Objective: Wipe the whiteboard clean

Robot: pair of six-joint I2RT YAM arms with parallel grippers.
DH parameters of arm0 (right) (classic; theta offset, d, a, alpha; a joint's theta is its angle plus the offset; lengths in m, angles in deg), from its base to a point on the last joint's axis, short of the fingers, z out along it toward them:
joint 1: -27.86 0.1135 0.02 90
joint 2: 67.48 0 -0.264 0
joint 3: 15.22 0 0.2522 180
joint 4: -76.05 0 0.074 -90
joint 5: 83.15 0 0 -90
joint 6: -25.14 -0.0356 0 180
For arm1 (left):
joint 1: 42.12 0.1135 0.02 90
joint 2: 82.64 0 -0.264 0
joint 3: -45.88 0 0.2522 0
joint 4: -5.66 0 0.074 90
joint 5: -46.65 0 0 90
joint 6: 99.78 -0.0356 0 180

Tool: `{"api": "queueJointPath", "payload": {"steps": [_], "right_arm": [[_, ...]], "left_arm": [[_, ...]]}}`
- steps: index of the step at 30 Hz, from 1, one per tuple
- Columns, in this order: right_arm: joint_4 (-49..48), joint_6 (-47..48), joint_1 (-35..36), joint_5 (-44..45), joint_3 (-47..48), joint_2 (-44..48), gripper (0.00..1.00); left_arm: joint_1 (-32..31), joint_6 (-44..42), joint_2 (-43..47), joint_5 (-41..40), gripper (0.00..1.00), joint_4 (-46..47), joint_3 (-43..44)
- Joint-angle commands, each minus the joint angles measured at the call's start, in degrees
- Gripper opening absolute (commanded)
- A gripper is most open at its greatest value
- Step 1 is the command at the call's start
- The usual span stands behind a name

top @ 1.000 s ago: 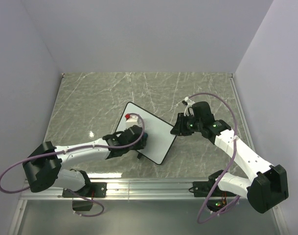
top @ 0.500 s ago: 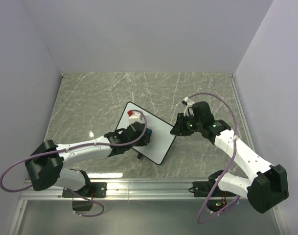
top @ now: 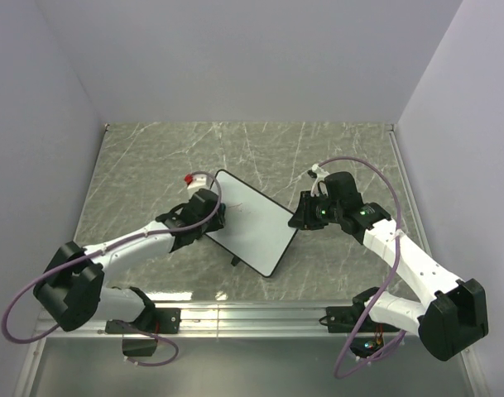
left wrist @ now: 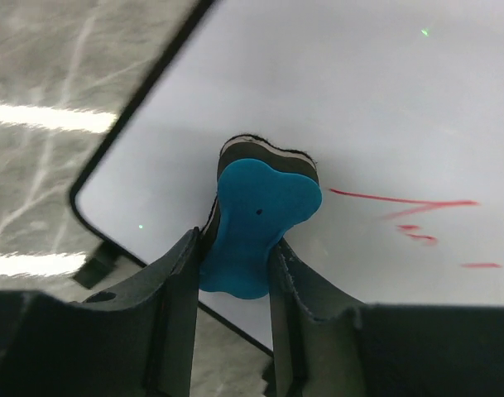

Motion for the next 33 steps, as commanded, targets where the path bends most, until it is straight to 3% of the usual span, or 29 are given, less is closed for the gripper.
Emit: {"api": "queueJointPath", "payload": {"steps": [1, 9, 16, 20, 27, 33], "right_arm": [[1.8, 1.5, 0.2, 4.2, 0.1, 0.7, 0.15], [1.2, 1.4, 0.2, 4.4, 0.0, 0.3, 0.15], [1.0, 1.4, 0.2, 4.9, -0.3, 0.7, 0.15], [0.9, 1.4, 0.2, 5.1, -0.5, 0.9, 0.15], [1.0, 1.6, 0.2, 5.2, -0.5, 0.7, 0.15], [1.1, 1.8, 0.2, 5.1, -0.3, 0.0, 0.15]], "left_arm": [[-3.9, -2.9, -3.4, 1.9, 0.0, 3.2, 6.6], [-17.3, -5.1, -13.9, 3.7, 0.0, 2.9, 17.7], [-17.8, -5.2, -14.2, 2.4, 0.0, 2.2, 18.3], [-13.9, -4.7, -11.8, 1.5, 0.0, 1.3, 16.8], [0.9, -5.0, -8.1, 3.3, 0.0, 1.0, 10.8], [4.9, -6.7, -10.2, 4.1, 0.0, 0.5, 9.5]]}}
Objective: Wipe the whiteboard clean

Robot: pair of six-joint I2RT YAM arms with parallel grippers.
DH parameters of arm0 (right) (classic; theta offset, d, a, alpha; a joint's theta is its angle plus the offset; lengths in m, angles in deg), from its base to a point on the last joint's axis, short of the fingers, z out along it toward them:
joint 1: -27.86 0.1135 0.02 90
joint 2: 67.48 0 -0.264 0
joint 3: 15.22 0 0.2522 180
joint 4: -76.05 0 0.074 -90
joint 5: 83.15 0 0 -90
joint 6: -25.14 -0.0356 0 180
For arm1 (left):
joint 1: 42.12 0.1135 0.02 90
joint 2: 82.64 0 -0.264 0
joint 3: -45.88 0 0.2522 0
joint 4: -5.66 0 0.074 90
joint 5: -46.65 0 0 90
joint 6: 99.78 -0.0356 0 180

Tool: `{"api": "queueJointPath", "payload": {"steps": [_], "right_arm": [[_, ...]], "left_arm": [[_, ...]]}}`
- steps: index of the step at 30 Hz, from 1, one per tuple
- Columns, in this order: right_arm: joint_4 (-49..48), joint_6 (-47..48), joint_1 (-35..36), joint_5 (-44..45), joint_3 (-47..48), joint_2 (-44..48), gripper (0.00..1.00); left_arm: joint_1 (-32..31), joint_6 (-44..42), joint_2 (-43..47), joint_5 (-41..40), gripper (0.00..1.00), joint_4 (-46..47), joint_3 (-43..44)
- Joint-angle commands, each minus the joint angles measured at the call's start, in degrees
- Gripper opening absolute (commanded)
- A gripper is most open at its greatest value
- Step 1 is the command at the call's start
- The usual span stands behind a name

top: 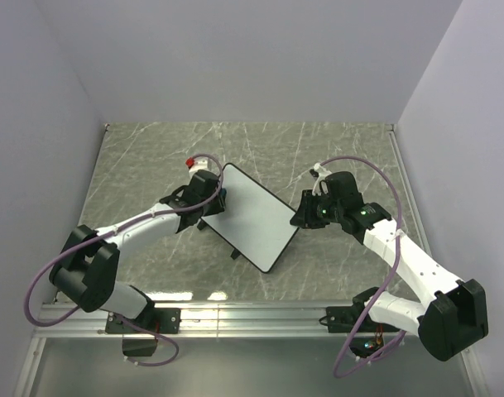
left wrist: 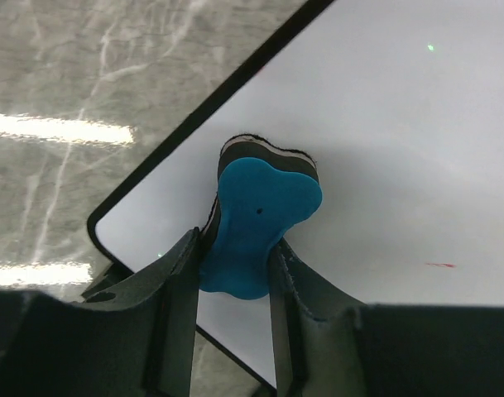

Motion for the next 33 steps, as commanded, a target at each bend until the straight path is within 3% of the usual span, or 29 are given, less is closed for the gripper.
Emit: {"api": "queueJointPath", "payload": {"steps": [1, 10, 16, 26, 33], "right_arm": [[1.3, 1.9, 0.3, 2.9, -0.1, -0.1, 0.15], [0.1, 1.1, 0.4, 3.0, -0.7, 0.0, 0.15], [-0.9, 0.8, 0.3, 2.5, -0.6, -0.5, 0.15], [-1.2, 1.0, 0.3, 2.9, -0.3, -1.1, 0.15], [-1.1, 1.0, 0.3, 3.4, -0.5, -0.7, 0.15]], "left_arm": [[0.3, -1.9, -0.9, 0.4, 0.0, -0.4, -1.0], [2.4, -4.0, 8.5, 1.6, 0.0, -4.2, 0.4], [1.5, -5.1, 4.3, 8.1, 0.0, -1.8, 4.8], [-11.5, -3.5, -4.5, 8.5, 0.0, -0.5, 13.0], [-15.5, -3.1, -7.2, 7.4, 0.0, -0.9, 15.4]]}}
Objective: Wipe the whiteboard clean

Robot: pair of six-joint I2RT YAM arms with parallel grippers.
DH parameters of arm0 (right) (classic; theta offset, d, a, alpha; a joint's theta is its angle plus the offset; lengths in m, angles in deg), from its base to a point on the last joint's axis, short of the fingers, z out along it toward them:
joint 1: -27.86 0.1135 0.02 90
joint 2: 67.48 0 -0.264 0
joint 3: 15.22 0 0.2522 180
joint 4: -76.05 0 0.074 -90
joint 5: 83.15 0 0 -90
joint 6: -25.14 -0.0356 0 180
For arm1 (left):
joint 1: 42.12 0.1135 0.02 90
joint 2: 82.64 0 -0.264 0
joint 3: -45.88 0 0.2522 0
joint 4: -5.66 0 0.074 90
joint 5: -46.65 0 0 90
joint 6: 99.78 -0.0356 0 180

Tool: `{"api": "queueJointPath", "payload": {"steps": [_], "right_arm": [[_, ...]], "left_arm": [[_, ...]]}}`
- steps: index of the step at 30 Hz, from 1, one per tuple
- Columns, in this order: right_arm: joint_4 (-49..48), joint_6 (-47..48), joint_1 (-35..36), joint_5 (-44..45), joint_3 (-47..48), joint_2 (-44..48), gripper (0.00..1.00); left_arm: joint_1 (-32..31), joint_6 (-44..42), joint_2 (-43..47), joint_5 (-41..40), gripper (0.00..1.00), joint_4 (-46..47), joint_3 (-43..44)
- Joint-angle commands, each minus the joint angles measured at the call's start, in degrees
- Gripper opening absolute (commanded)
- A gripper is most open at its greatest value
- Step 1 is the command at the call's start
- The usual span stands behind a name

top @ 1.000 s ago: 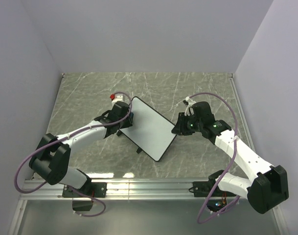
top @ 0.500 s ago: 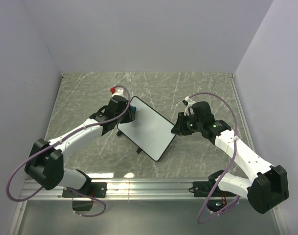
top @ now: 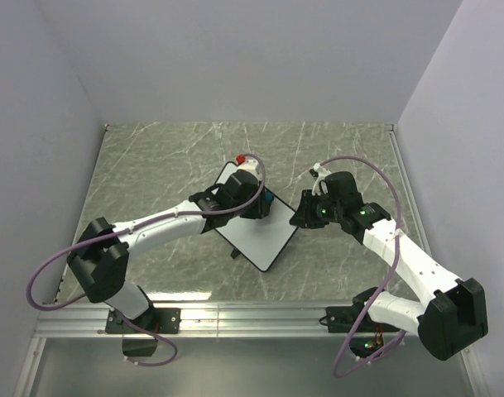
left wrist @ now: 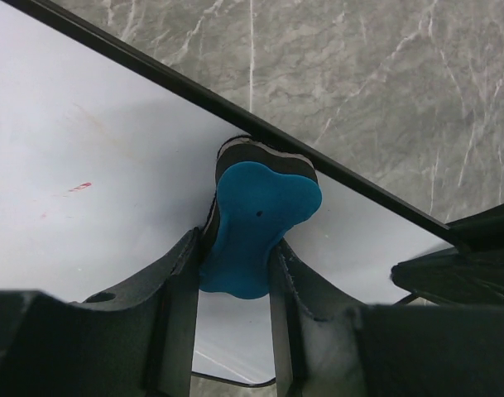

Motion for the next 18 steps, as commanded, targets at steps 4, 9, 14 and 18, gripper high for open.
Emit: {"api": "queueJointPath", "payload": {"steps": [4, 9, 14, 18], "right_arm": [[-0.1, 1.7, 0.2, 4.0, -0.2, -0.3, 0.15], [-0.1, 1.8, 0.2, 4.2, -0.2, 0.1, 0.15], [-0.1, 1.8, 0.3, 4.1, -0.3, 0.0, 0.15], [0.0, 1.9, 0.2, 4.2, -0.1, -0.1, 0.15]], "left_arm": [[0.4, 0.2, -1.1, -2.1, 0.0, 0.1, 1.5], [8.1, 1.2, -1.8, -5.6, 0.0, -4.6, 0.4], [16.3, 0.7, -3.9, -7.6, 0.0, -8.8, -0.7], [18.3, -0.4, -2.3, -9.2, 0.0, -10.2, -0.7]]}}
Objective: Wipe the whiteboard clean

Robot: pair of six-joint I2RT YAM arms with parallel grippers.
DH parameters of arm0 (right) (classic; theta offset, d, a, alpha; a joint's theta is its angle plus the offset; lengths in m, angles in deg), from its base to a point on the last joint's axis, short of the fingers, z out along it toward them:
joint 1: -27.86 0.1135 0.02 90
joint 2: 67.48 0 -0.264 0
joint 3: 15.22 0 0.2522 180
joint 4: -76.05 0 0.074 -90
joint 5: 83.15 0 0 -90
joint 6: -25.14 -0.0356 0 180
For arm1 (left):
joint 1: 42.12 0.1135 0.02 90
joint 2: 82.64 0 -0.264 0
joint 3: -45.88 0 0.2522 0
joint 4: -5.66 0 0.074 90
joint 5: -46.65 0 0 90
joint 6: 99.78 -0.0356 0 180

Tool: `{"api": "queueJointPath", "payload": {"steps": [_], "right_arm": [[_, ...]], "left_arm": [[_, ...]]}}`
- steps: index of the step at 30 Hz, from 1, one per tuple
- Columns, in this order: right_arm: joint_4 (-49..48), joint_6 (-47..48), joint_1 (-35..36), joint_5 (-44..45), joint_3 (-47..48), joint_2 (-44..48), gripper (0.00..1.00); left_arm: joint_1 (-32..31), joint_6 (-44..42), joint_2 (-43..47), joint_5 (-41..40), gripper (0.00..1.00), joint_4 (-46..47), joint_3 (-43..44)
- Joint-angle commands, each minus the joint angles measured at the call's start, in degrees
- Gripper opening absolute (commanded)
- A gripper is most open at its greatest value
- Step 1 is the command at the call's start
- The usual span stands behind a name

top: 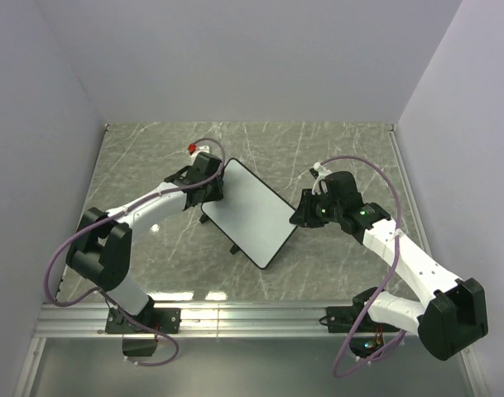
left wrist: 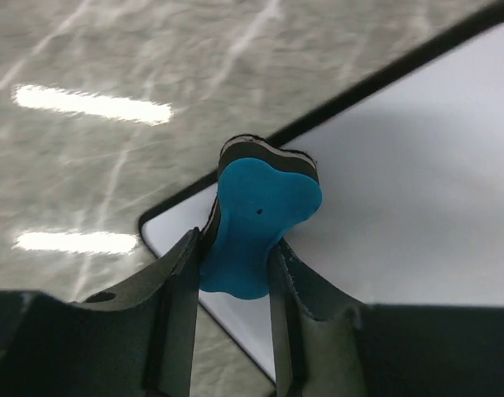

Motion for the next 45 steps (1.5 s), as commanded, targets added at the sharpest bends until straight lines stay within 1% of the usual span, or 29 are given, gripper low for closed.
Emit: {"api": "queueJointPath", "payload": {"steps": [1, 7, 10, 13, 16, 17, 18, 19, 21, 22, 24, 25, 26, 27, 28, 29, 30, 32, 34, 35, 36, 41, 45], "right_arm": [[0.7, 1.9, 0.2, 3.5, -0.1, 0.0, 0.15], [0.5, 1.9, 0.2, 3.6, 0.0, -0.1, 0.15], [0.5, 1.9, 0.2, 3.6, 0.0, 0.1, 0.15], [0.7, 1.8, 0.2, 3.8, 0.0, 0.6, 0.15], [0.7, 1.9, 0.2, 4.4, -0.1, 1.3, 0.17], [0.7, 1.9, 0.2, 4.7, -0.2, 1.8, 0.19], [0.9, 1.9, 0.2, 5.0, -0.2, 2.1, 0.2], [0.9, 1.9, 0.2, 5.2, -0.3, 2.3, 0.21], [0.9, 1.9, 0.2, 5.5, -0.4, 3.1, 0.23], [1.0, 1.8, 0.3, 5.7, -0.5, 3.4, 0.24], [1.0, 1.7, 0.1, 6.0, -0.5, 3.9, 0.29], [1.1, 1.7, 0.1, 6.3, -0.6, 4.1, 0.31], [1.2, 1.6, 0.1, 6.4, -0.7, 4.5, 0.38], [1.3, 1.6, 0.2, 6.8, -0.6, 4.9, 0.47], [1.3, 1.6, 0.2, 7.0, -0.6, 5.1, 0.47], [1.3, 1.5, 0.2, 7.0, -0.7, 5.4, 0.56], [1.3, 1.3, 0.1, 7.3, -0.7, 5.6, 0.6], [1.9, 1.3, 0.2, 7.8, -0.4, 6.1, 0.68], [2.9, 1.2, 0.1, 8.3, 0.0, 6.5, 0.71], [3.8, 1.2, 0.1, 8.6, 0.7, 6.7, 0.73], [4.2, 1.1, 0.1, 8.9, 1.0, 6.9, 0.74], [6.0, -0.6, 0.1, 10.9, 3.9, 10.1, 0.79], [7.2, -2.7, 0.3, 11.4, 6.2, 13.3, 0.79]], "left_arm": [[0.3, -1.6, 2.5, -3.2, 0.0, -2.9, -0.6], [2.9, -2.2, 10.5, -6.0, 0.0, -6.9, -0.3], [7.3, -2.8, 12.2, -6.0, 0.0, -8.9, -1.8], [14.9, -3.3, 11.7, -4.4, 0.0, -9.5, -5.6], [18.9, -3.3, 10.7, -2.2, 0.0, -8.3, -7.9], [20.6, -3.8, 10.4, -0.7, 0.01, -7.8, -9.6], [20.9, -3.8, 10.2, -0.6, 0.03, -7.3, -10.2], [21.3, -4.0, 9.4, -0.5, 0.08, -7.0, -10.7], [21.8, -4.1, 8.3, 0.1, 0.13, -6.3, -11.8], [21.8, -4.1, 7.5, 0.4, 0.2, -6.1, -12.1], [21.8, -4.4, 7.1, 1.2, 0.26, -5.4, -12.8], [21.8, -4.1, 7.2, 1.2, 0.34, -5.5, -12.9], [21.8, -4.1, 7.5, 1.2, 0.4, -5.8, -12.7], [21.8, -4.0, 7.9, 1.2, 0.53, -6.0, -12.5], [21.8, -3.8, 8.2, 1.1, 0.58, -6.3, -12.4], [21.8, -3.9, 8.3, 1.1, 0.61, -6.4, -12.2], [21.8, -4.0, 8.6, 1.0, 0.69, -7.1, -12.2], [21.8, -3.8, 8.9, 0.6, 0.74, -8.4, -11.4], [21.8, -3.8, 10.0, 0.8, 0.9, -10.2, -10.8], [21.8, -3.7, 10.4, 0.9, 0.93, -10.9, -10.0], [21.8, -3.7, 11.5, 1.1, 0.99, -11.7, -9.4], [21.7, -3.9, 15.7, 2.9, 0.99, -17.0, -5.7], [21.7, -3.5, 22.4, 5.7, 0.99, -19.1, -3.3]]}}
